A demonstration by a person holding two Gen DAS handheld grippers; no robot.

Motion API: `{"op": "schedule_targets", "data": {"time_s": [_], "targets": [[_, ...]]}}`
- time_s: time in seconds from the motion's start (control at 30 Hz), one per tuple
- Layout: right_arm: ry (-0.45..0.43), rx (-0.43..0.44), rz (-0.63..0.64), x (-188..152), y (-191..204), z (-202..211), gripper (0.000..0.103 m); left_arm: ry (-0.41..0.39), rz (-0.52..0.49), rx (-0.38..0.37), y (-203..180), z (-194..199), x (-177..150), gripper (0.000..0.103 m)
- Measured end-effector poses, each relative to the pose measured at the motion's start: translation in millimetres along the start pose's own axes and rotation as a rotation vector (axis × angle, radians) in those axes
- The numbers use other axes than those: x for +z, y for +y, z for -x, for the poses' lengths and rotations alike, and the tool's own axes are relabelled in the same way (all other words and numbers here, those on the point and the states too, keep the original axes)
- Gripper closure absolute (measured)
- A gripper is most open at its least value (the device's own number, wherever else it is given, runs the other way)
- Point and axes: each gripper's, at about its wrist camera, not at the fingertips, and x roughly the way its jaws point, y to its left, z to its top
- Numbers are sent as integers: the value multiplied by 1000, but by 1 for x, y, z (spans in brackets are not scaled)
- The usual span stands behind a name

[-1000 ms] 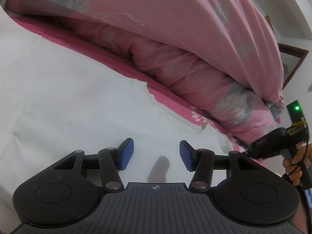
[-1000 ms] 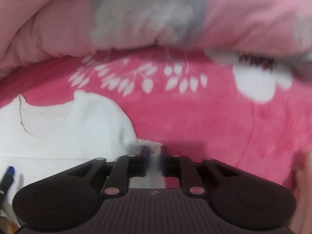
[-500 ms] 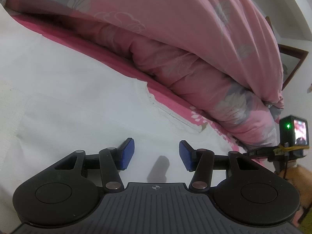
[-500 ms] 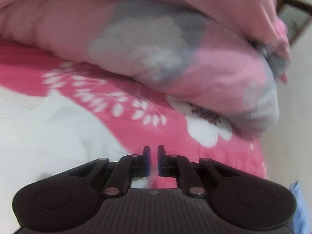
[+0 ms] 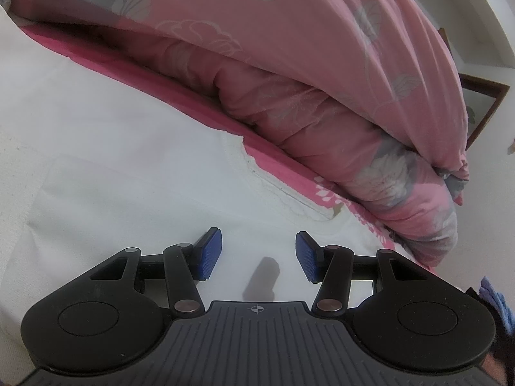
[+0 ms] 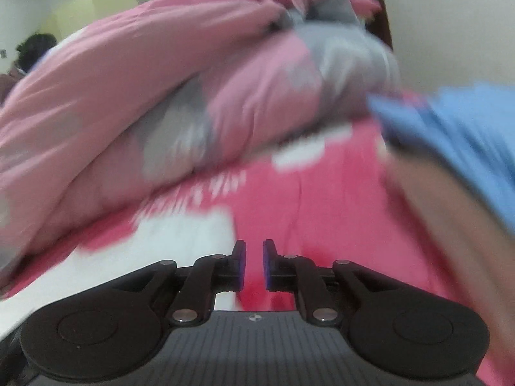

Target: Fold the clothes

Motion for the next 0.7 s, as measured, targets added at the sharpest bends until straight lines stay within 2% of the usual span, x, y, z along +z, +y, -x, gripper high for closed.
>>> {"op": "schedule_targets", "data": {"time_s": [0.07, 0.13, 0.27, 0.37, 0.43, 0.5, 0.63, 0.7], "targets": [[28, 40, 22, -27, -2, 27, 91, -6, 1, 4, 0, 1, 0, 52], [58, 68, 109, -48, 8, 47, 91, -13, 8, 6, 0, 3, 2, 51], [95, 62, 341, -79, 40, 46, 91, -32, 18, -4, 0, 9, 5, 51], [108, 2, 483, -94, 60, 20, 91, -39, 7, -34, -2, 12, 5, 51], [115, -40, 537, -100, 65, -2, 91, -32, -7, -49, -5, 11, 3, 51], [85, -104, 580, -104, 67, -17, 93, -22, -19, -49, -7, 10, 2, 51], [-9, -295, 627, -109, 67, -18, 97, 0, -29, -32, -8, 6, 0, 51], [-15, -333, 614, -111, 60, -20, 99, 13, -30, -21, -8, 4, -1, 51]]}}
